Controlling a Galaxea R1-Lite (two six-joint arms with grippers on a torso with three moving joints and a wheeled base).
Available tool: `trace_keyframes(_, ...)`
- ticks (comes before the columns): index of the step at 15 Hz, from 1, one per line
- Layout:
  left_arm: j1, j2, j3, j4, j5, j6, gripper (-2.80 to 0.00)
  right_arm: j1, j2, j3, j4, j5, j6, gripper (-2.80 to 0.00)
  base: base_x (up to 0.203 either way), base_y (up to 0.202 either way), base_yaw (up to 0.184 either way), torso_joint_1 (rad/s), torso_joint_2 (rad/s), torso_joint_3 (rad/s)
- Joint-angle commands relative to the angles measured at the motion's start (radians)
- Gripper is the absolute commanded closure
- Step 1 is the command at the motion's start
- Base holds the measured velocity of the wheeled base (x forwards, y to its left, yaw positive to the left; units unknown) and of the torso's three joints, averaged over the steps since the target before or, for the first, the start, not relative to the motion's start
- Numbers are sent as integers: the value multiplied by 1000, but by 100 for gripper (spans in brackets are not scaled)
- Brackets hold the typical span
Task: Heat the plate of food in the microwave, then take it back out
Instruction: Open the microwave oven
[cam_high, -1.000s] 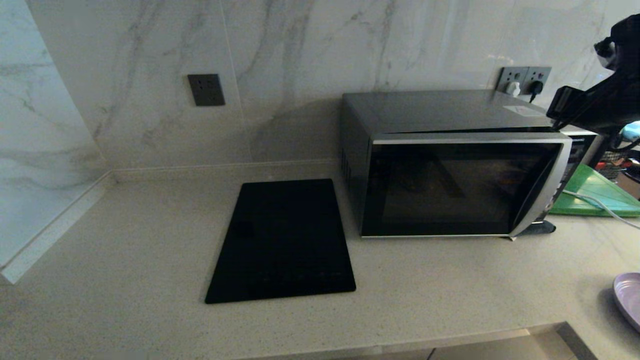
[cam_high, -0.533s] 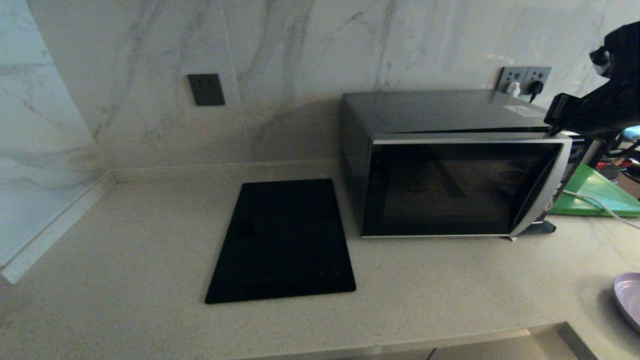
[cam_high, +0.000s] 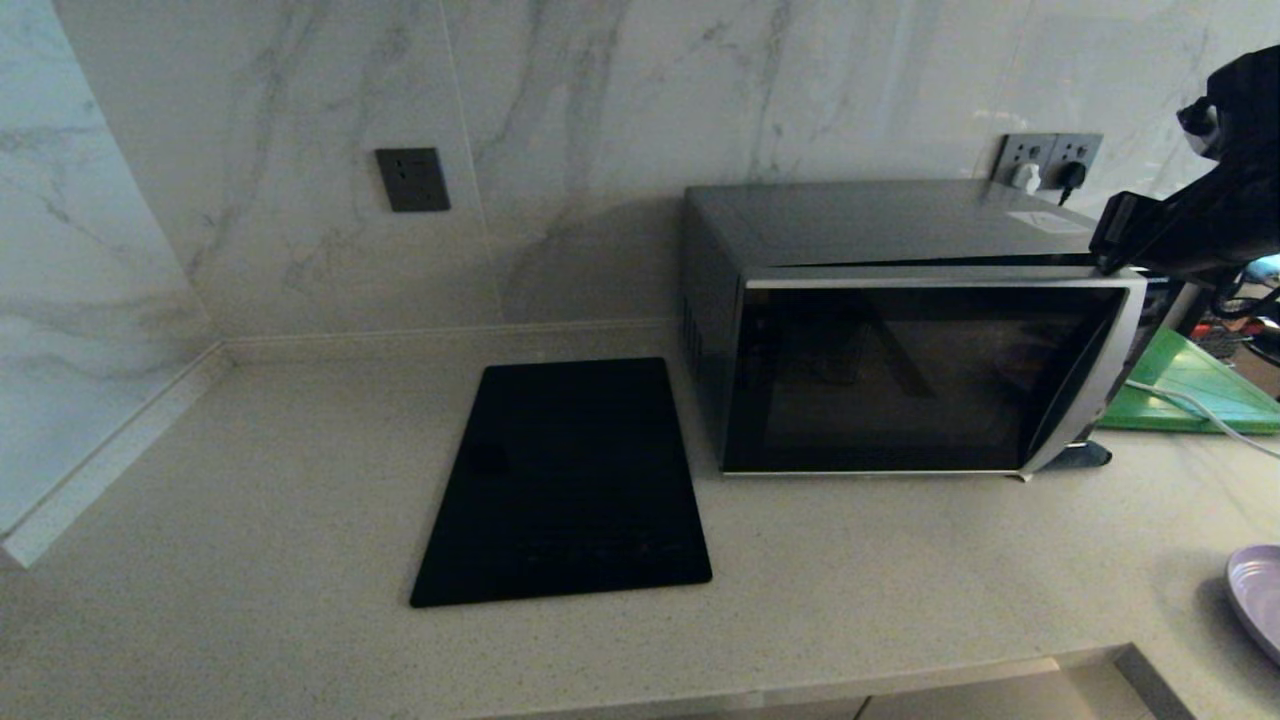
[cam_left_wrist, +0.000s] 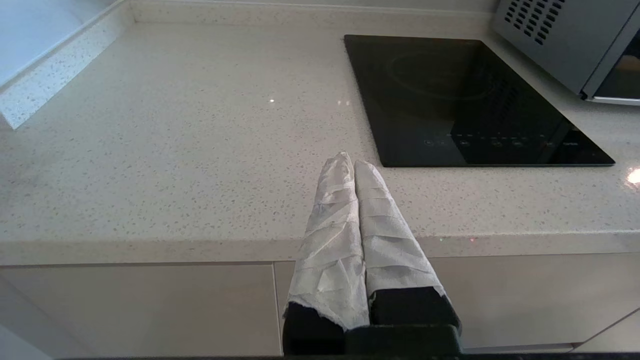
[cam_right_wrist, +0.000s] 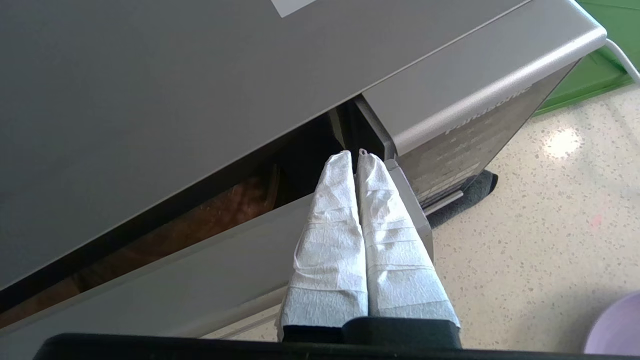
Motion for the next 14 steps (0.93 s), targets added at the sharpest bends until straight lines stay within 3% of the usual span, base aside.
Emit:
trace_keyframes(1,0,2,0,0,0,-1,0,0,-6,0,27,-1,3,0,0,0,0,0,0,0)
trace_keyframes(7,0,2,0,0,0,-1,0,0,-45,2,79,6,4,0,0,0,0,0,0,0)
trace_keyframes(14,0,2,0,0,0,-1,0,4,-155,32,257,64,7,0,0,0,0,0,0,0)
